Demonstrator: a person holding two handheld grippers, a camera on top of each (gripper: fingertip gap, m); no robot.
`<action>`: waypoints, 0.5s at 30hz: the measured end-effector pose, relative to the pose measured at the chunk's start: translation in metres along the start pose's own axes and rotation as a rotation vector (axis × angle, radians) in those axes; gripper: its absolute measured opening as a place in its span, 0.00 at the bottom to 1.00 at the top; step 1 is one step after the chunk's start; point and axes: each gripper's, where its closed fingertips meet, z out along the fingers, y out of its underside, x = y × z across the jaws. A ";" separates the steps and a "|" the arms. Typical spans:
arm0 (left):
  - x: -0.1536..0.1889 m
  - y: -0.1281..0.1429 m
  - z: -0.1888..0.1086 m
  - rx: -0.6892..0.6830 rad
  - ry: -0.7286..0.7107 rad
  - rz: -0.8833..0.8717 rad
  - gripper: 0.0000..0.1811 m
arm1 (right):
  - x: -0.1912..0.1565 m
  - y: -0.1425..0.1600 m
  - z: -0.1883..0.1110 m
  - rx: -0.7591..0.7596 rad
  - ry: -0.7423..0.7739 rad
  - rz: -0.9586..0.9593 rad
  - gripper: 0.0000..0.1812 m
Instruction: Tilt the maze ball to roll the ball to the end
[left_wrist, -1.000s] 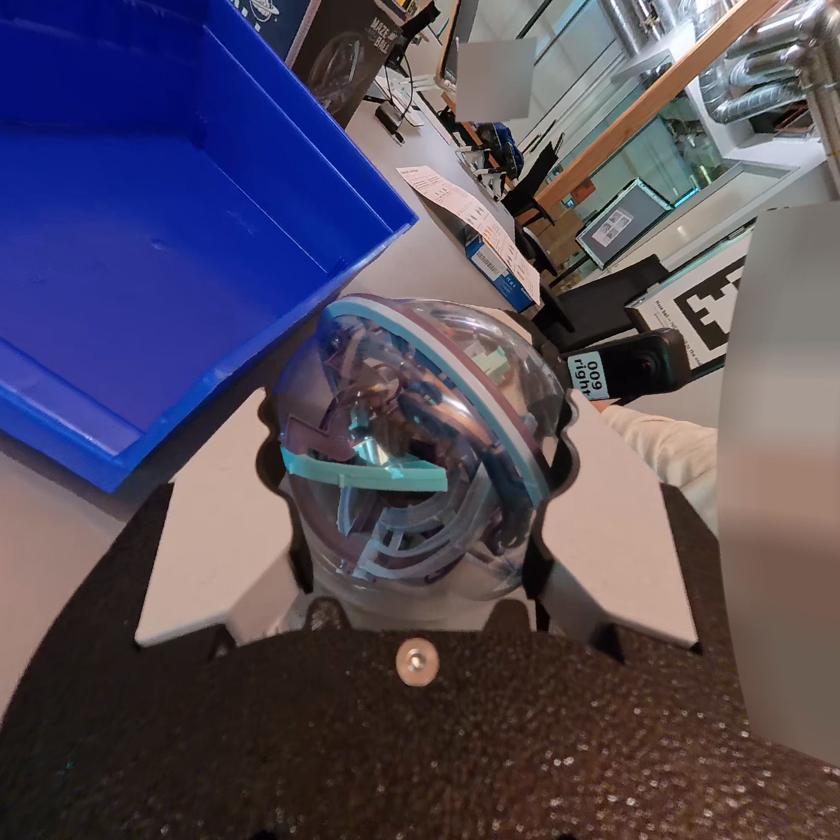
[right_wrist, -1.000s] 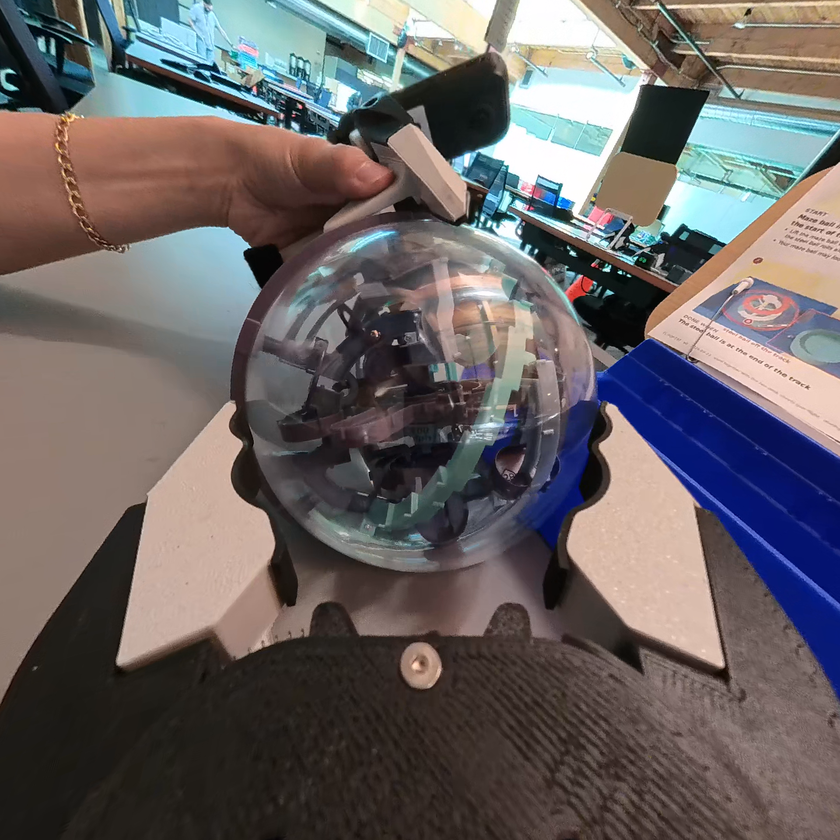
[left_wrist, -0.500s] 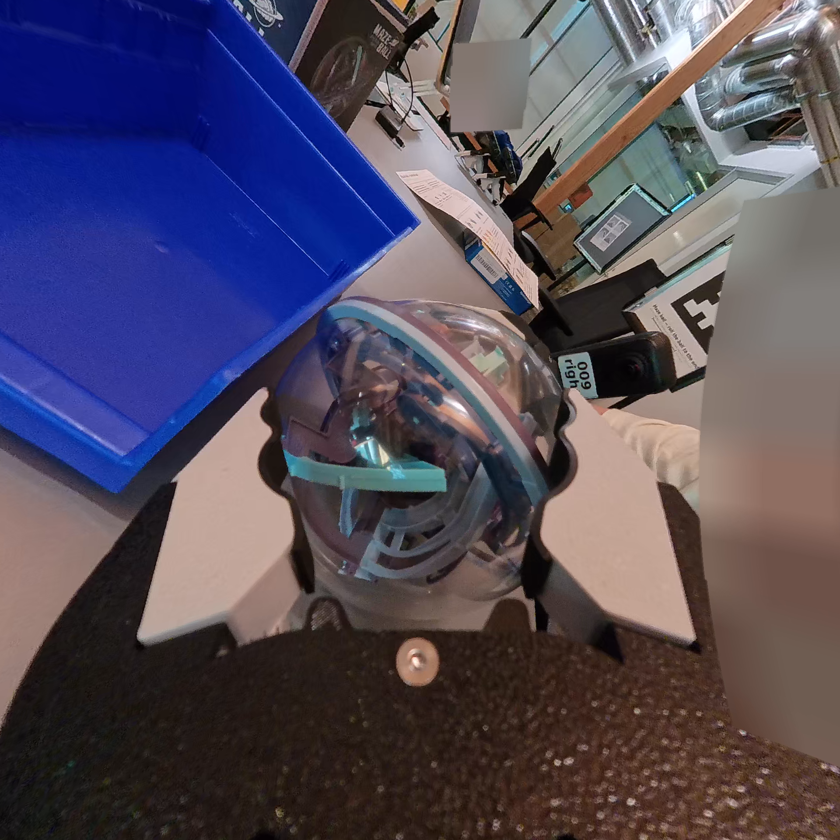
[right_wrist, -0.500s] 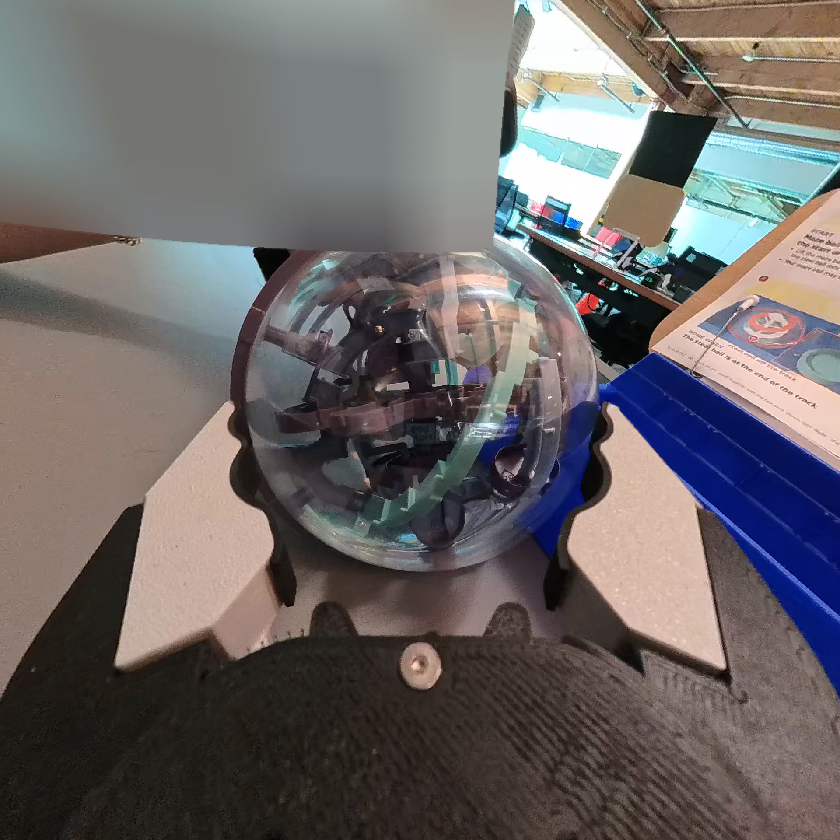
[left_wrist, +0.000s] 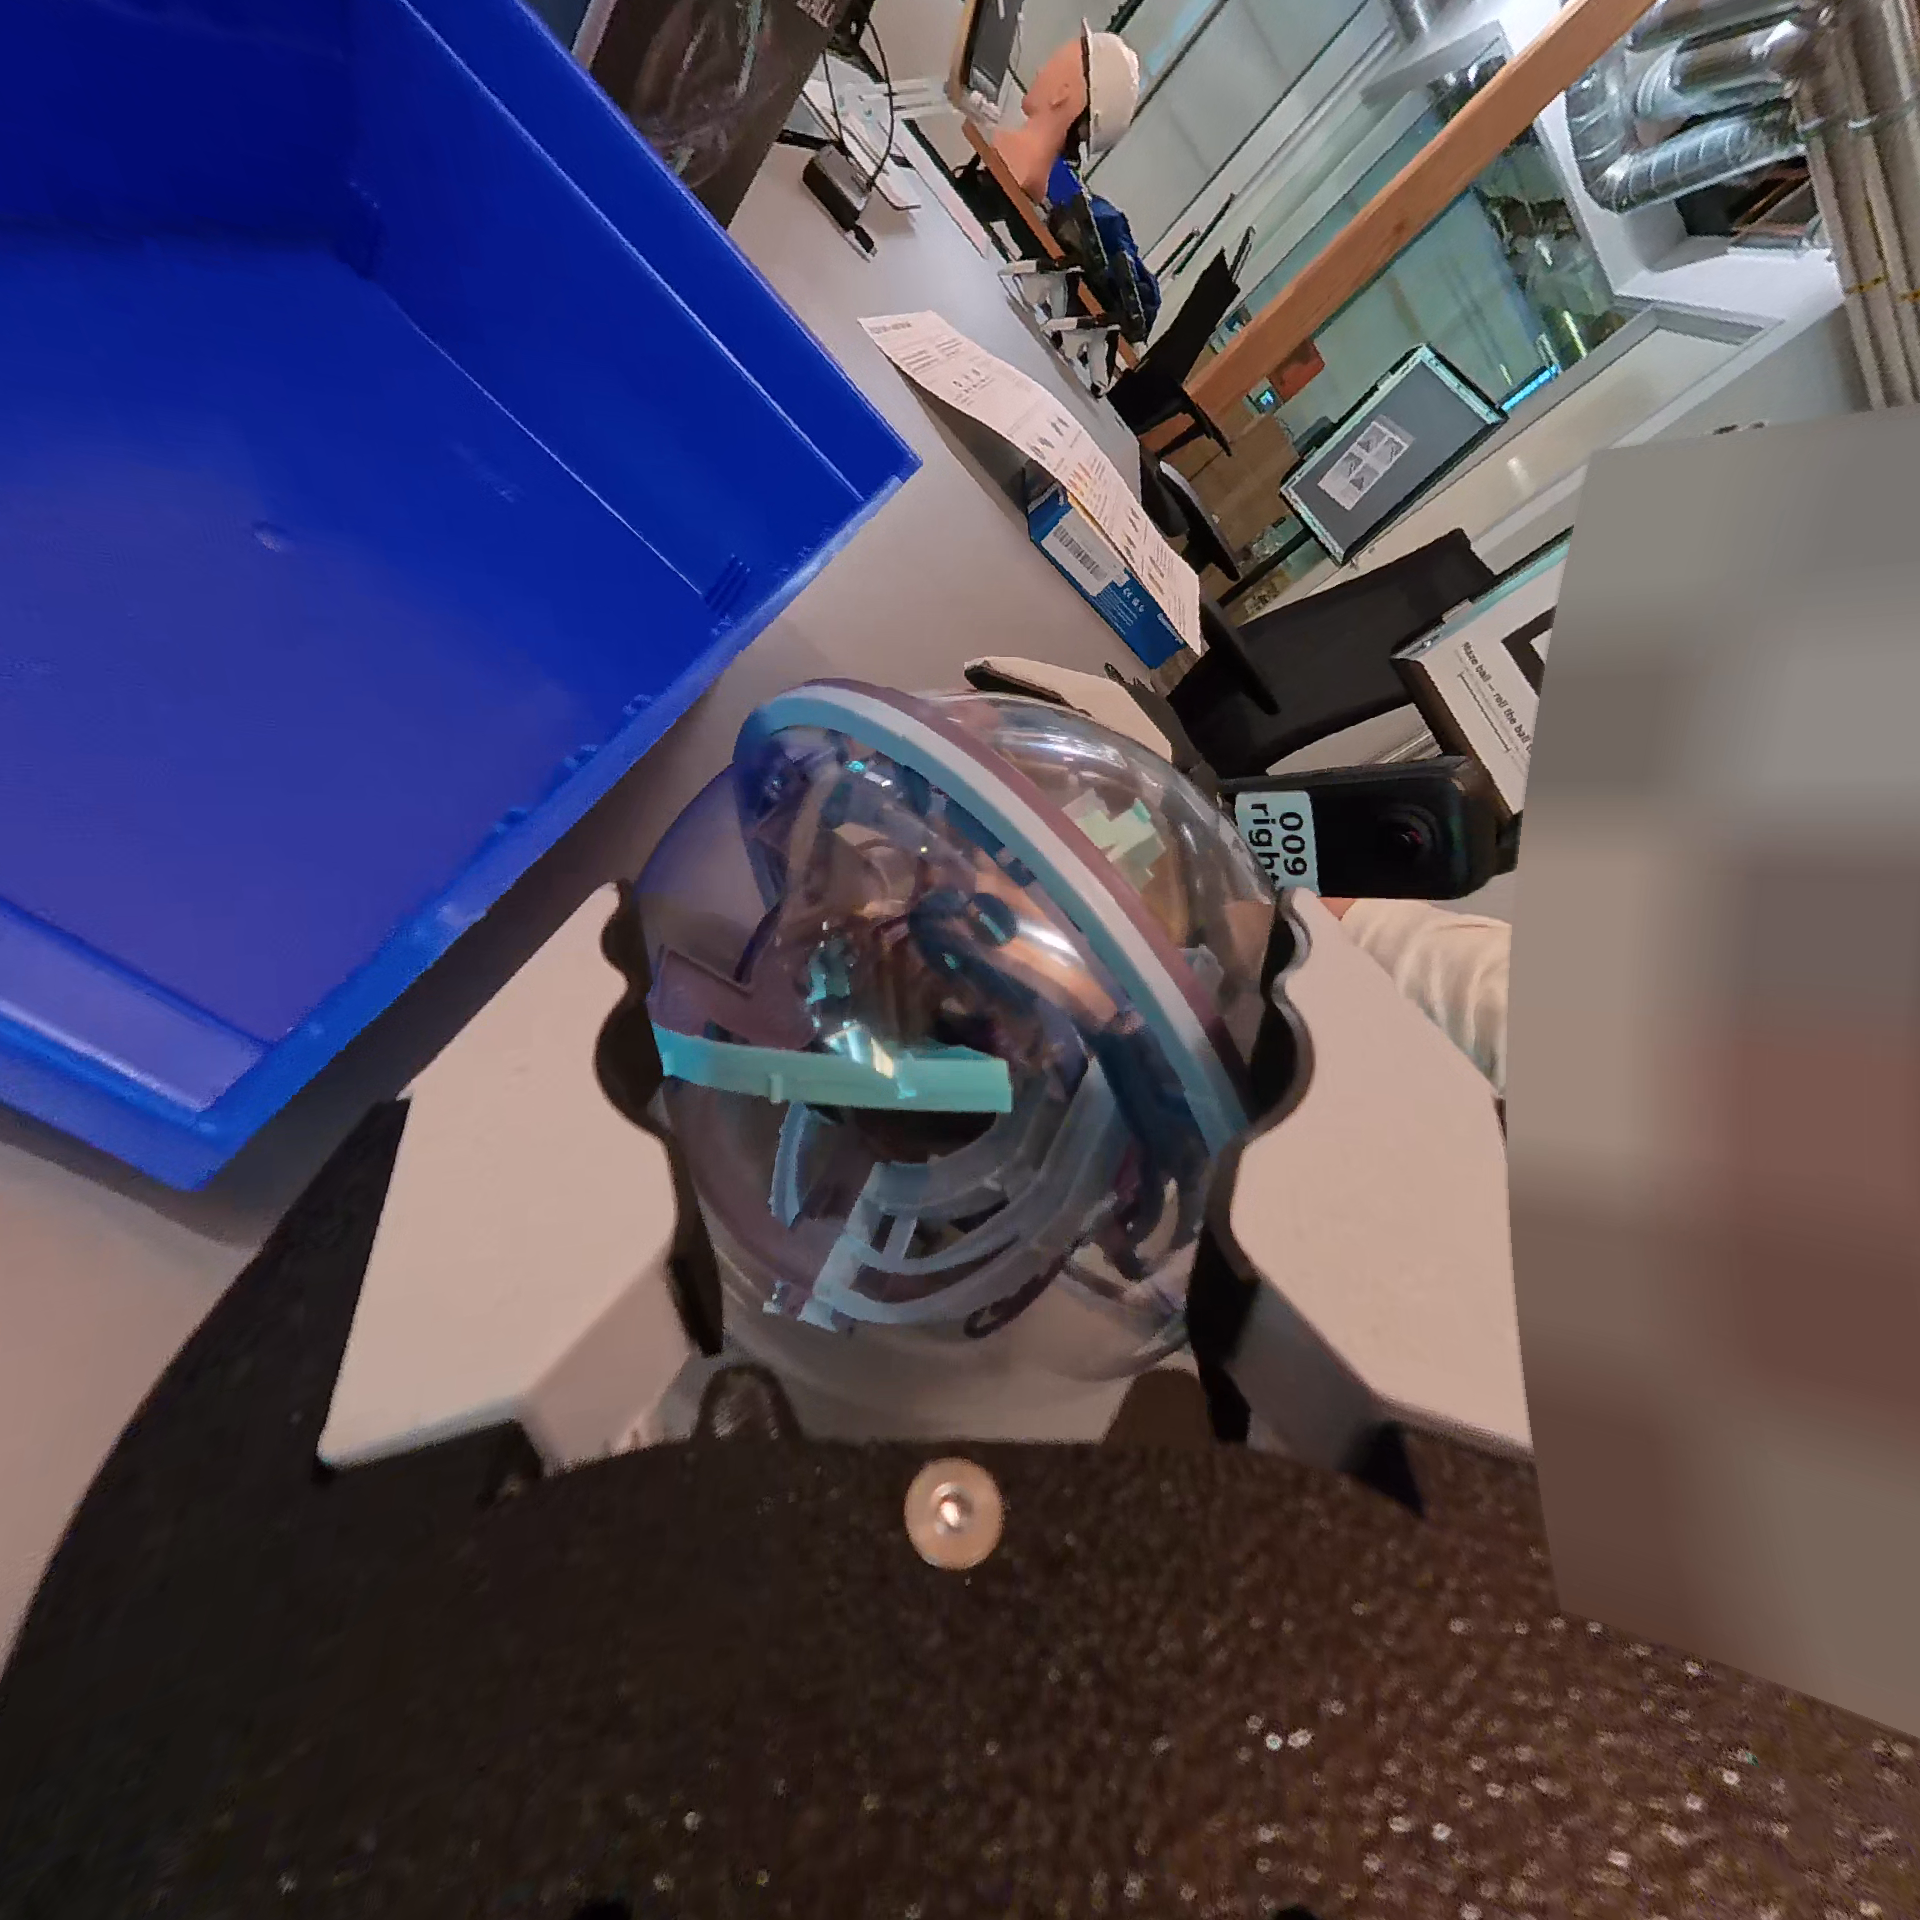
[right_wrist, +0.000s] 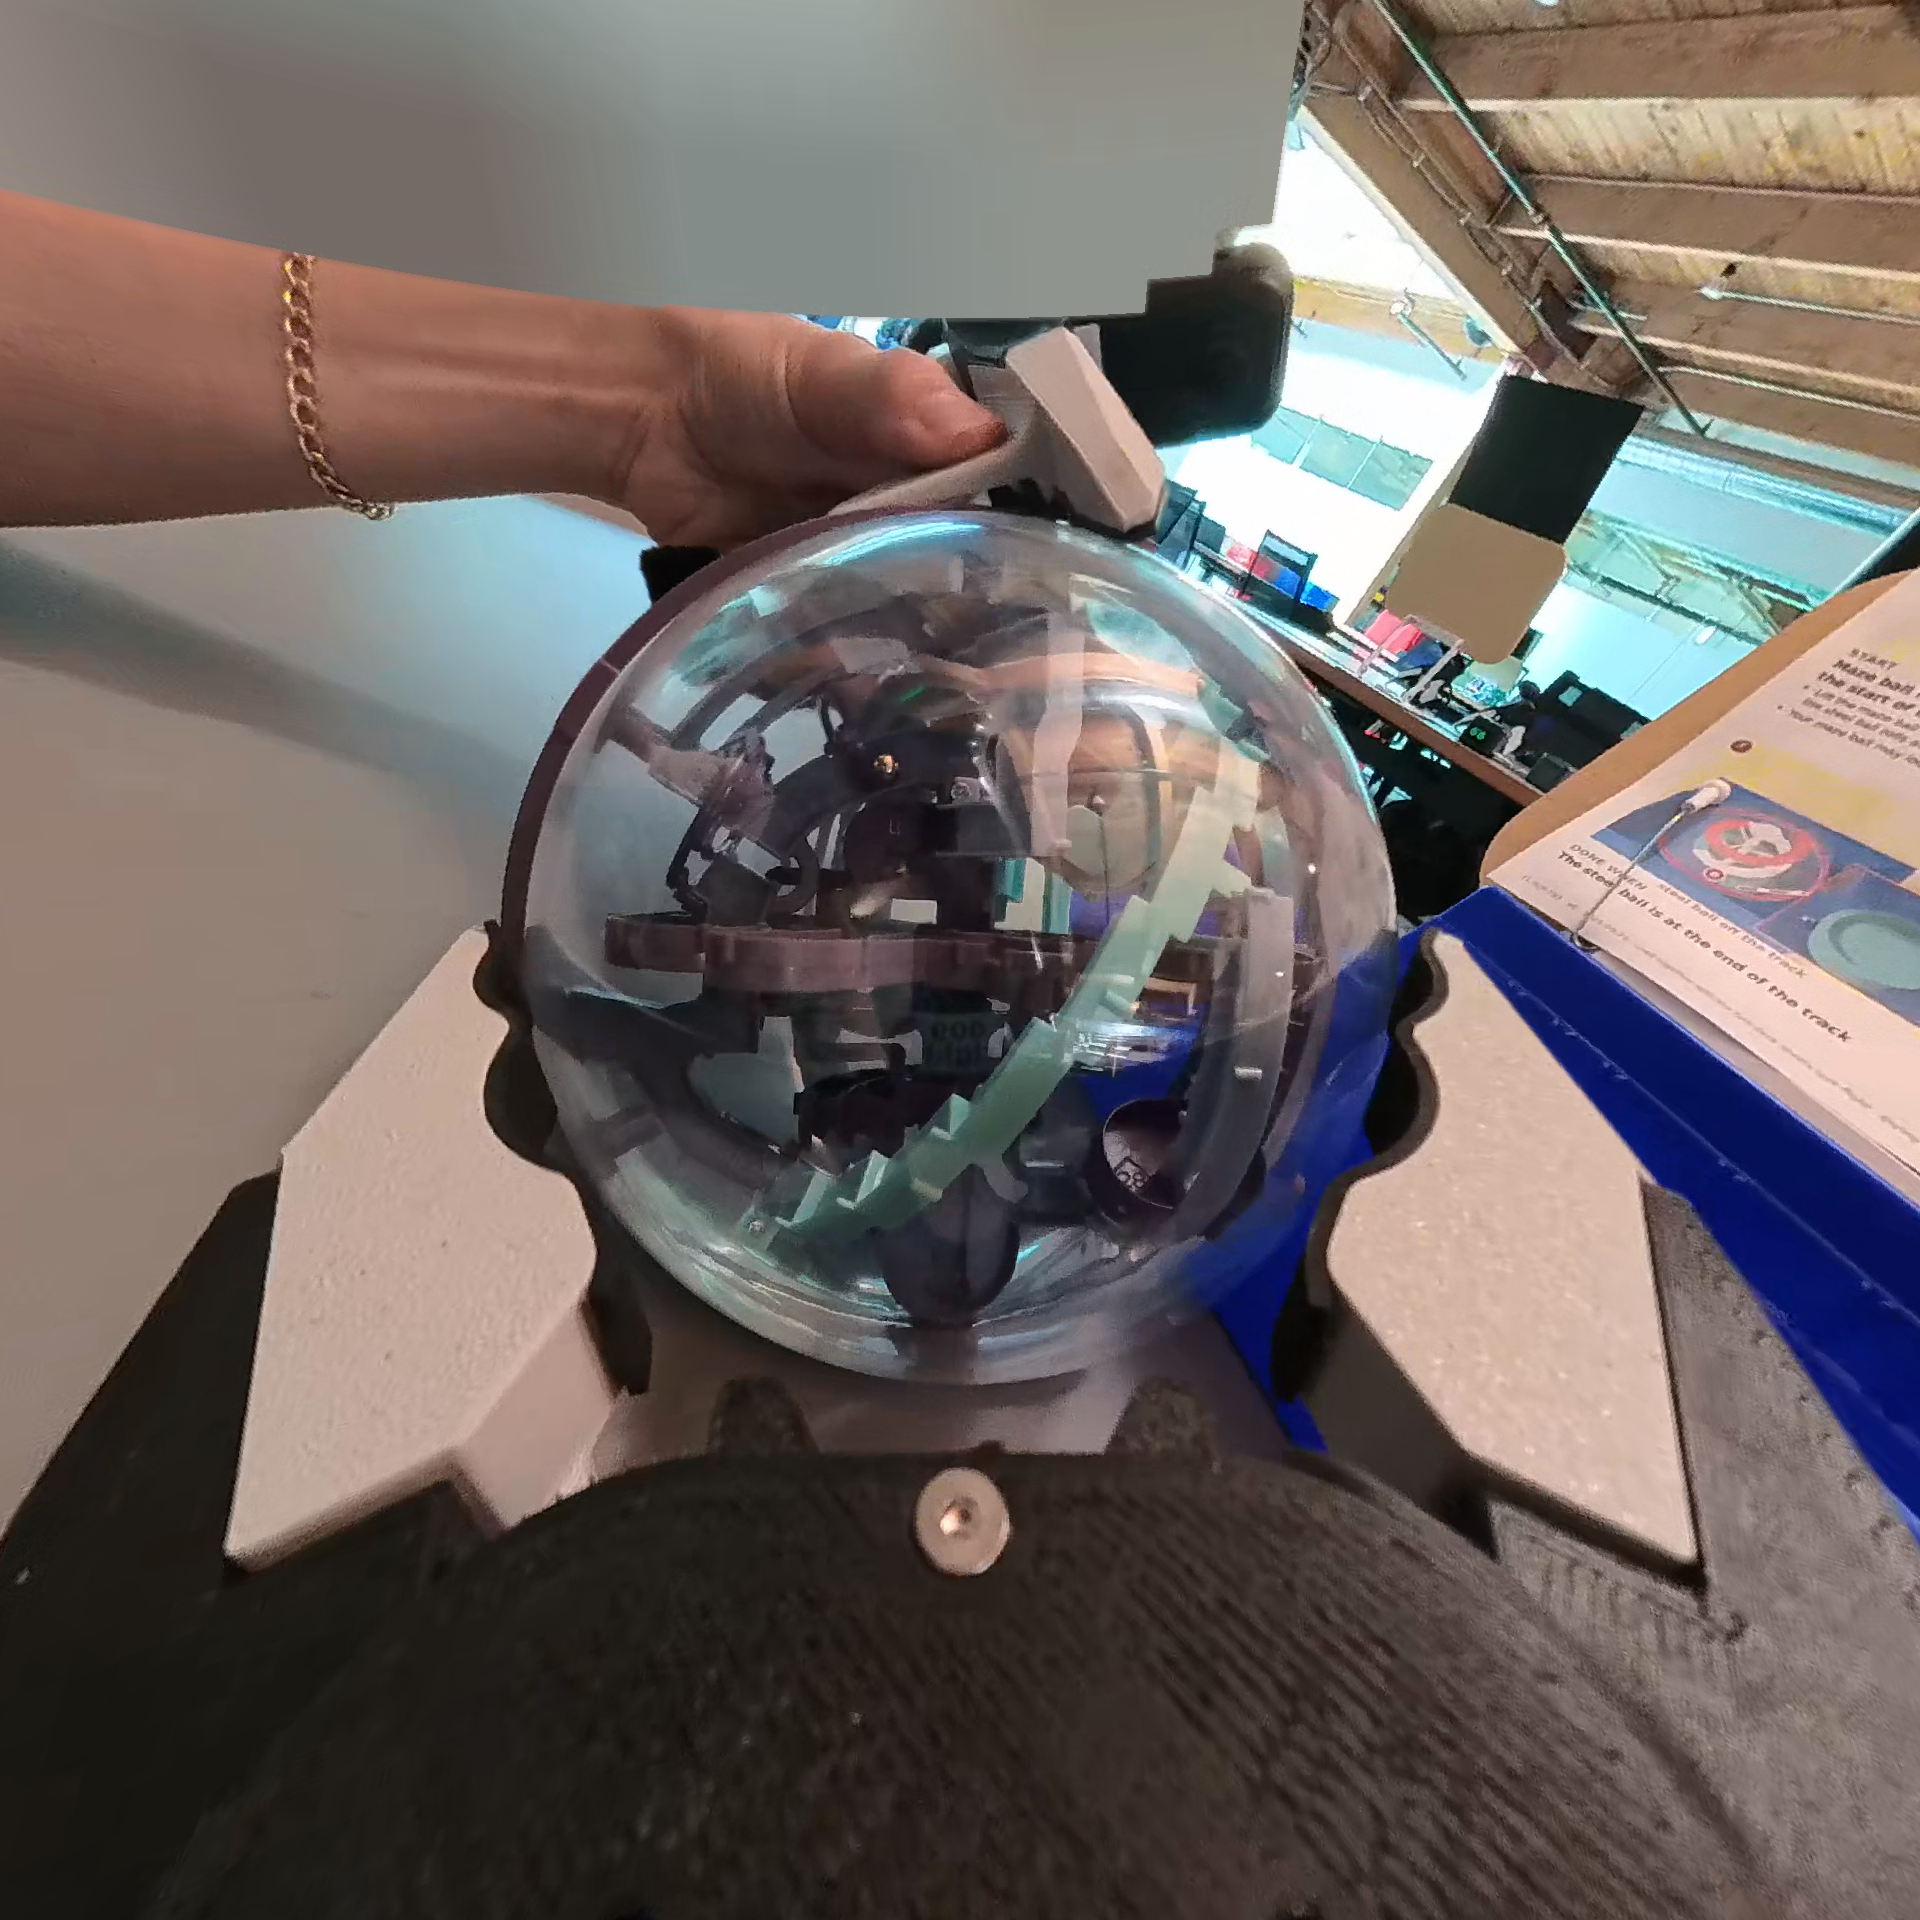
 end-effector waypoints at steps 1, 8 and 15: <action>-0.001 0.000 0.000 0.003 -0.001 -0.008 0.62 | 0.000 0.000 0.000 -0.001 0.003 0.006 0.87; -0.002 -0.002 -0.001 0.019 -0.013 -0.025 0.62 | 0.002 0.002 0.001 -0.033 0.002 0.021 0.87; -0.004 -0.005 0.000 0.031 -0.027 -0.038 0.61 | 0.005 0.002 0.000 -0.014 0.013 0.058 0.87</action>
